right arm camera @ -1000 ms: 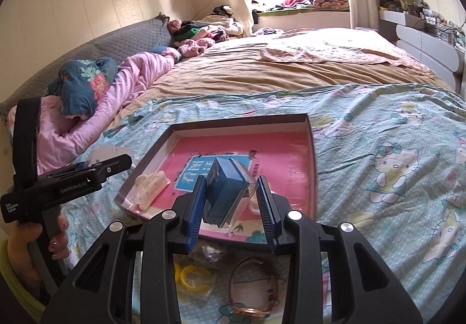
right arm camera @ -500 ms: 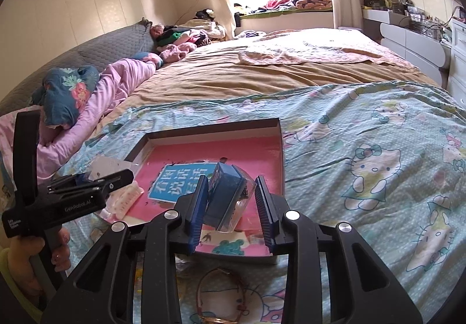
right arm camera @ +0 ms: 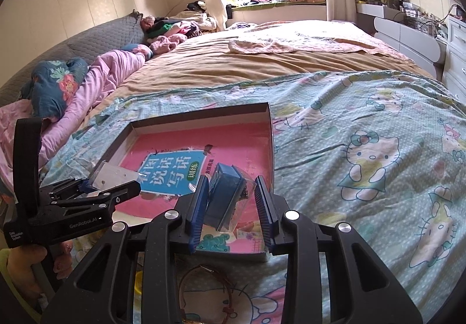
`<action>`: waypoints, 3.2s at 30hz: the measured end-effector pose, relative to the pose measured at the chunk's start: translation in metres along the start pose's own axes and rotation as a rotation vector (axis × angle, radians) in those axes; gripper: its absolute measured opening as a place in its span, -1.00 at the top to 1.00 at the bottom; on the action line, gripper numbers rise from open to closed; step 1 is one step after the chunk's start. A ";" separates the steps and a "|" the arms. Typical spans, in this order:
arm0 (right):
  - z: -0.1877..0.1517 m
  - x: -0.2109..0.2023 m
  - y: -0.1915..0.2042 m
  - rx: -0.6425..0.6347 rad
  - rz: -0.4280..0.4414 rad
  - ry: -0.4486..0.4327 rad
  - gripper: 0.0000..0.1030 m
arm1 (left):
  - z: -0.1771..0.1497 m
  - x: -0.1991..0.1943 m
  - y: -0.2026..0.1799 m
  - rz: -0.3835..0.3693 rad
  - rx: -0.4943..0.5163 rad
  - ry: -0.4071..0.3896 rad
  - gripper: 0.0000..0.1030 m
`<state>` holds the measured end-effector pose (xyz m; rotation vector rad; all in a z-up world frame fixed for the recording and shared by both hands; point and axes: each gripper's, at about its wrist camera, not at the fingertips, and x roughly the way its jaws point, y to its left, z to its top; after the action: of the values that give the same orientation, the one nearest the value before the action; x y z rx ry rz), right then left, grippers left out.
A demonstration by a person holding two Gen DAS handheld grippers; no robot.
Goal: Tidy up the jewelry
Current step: 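Carry both items into the tray and open the left tool to release the earring card, then open the right tool to set the blue box in the tray, then withdraw both tools from the tray toward the remaining jewelry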
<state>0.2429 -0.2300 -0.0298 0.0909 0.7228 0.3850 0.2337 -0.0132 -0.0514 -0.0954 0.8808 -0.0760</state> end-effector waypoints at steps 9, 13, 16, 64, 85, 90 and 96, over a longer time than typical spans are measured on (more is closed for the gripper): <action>-0.006 0.011 0.000 -0.007 -0.031 0.026 0.40 | -0.005 0.013 -0.004 -0.007 0.030 0.034 -0.10; -0.007 0.014 0.000 -0.013 -0.037 0.033 0.40 | -0.006 0.013 -0.005 -0.006 0.038 0.038 -0.15; -0.007 0.016 0.001 -0.016 -0.040 0.038 0.40 | -0.006 0.012 -0.005 -0.009 0.038 0.037 -0.22; -0.011 -0.036 0.004 0.058 0.022 -0.038 -0.63 | -0.015 -0.054 0.022 0.030 -0.070 -0.083 -0.81; -0.007 -0.078 0.019 0.025 0.040 -0.098 -0.64 | -0.027 -0.100 0.020 0.038 -0.070 -0.162 -0.81; -0.007 -0.085 0.025 0.014 0.048 -0.104 -0.65 | -0.032 -0.107 0.022 0.056 -0.067 -0.167 -0.81; -0.009 -0.091 0.032 -0.003 0.060 -0.106 -0.66 | -0.038 -0.115 0.025 0.074 -0.064 -0.171 -0.81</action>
<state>0.1648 -0.2347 0.0271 0.1291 0.6163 0.4356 0.1318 0.0222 0.0095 -0.1273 0.7157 0.0298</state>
